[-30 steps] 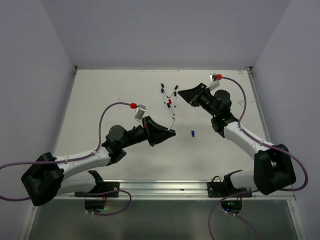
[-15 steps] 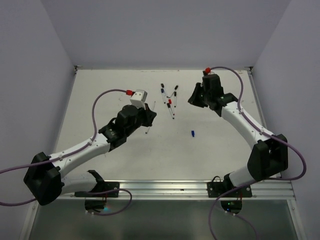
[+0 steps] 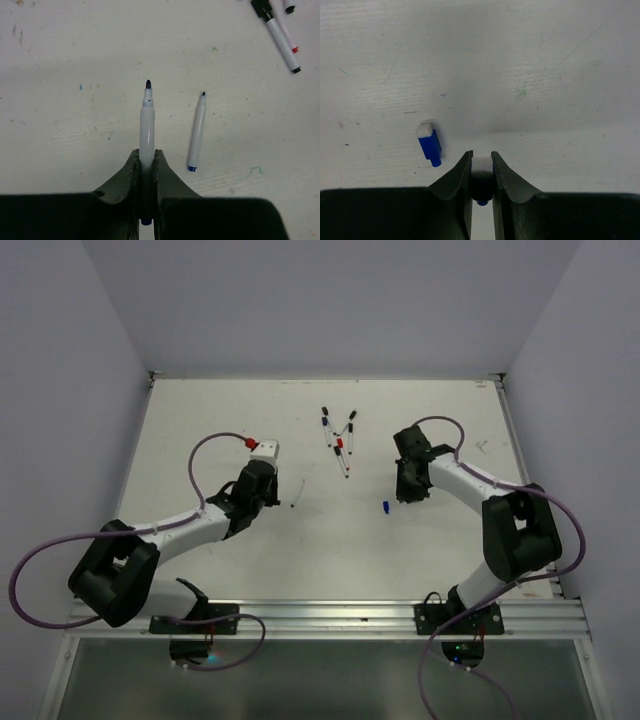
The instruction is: Open the pen caps
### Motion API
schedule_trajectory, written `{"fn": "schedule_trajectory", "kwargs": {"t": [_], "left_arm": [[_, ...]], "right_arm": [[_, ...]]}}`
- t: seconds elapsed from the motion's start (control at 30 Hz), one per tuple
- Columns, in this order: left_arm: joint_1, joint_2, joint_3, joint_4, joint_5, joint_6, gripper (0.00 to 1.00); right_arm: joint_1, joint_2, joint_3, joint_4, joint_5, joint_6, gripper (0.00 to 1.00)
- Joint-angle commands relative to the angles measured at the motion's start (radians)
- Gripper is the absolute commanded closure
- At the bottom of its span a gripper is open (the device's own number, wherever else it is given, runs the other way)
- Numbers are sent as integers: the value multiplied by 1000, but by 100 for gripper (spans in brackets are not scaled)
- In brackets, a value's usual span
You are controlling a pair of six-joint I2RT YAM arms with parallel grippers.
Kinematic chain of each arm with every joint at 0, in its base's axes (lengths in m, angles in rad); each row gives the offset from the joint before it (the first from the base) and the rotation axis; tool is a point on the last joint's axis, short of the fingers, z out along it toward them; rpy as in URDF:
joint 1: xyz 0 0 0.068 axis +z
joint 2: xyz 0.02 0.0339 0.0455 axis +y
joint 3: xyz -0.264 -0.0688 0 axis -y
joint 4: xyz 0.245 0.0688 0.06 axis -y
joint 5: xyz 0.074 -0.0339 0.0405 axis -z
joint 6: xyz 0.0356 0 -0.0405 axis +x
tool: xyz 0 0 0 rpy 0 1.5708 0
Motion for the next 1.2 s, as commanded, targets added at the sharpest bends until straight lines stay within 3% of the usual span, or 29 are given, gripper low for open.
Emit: {"fn": "schedule_trajectory", "kwargs": {"t": [0.0,0.27,0.4,0.63,1.17], "left_arm": [[37,22,-55,129,8,25,100],[53,133,-60,229,80,52,100],[51,186,-64,293,140,74,100],[56,292,-9,267,166,72,99],[57,243,-67,180,183,-46,85]], "right_arm": [[-3,4,-18,26,55,-32,100],[-2,49,-30,80,32,-38,100],[-2,52,-28,95,14,-46,94],[-2,57,-35,110,-2,-58,88],[-2,38,-30,106,-20,-64,84]]}}
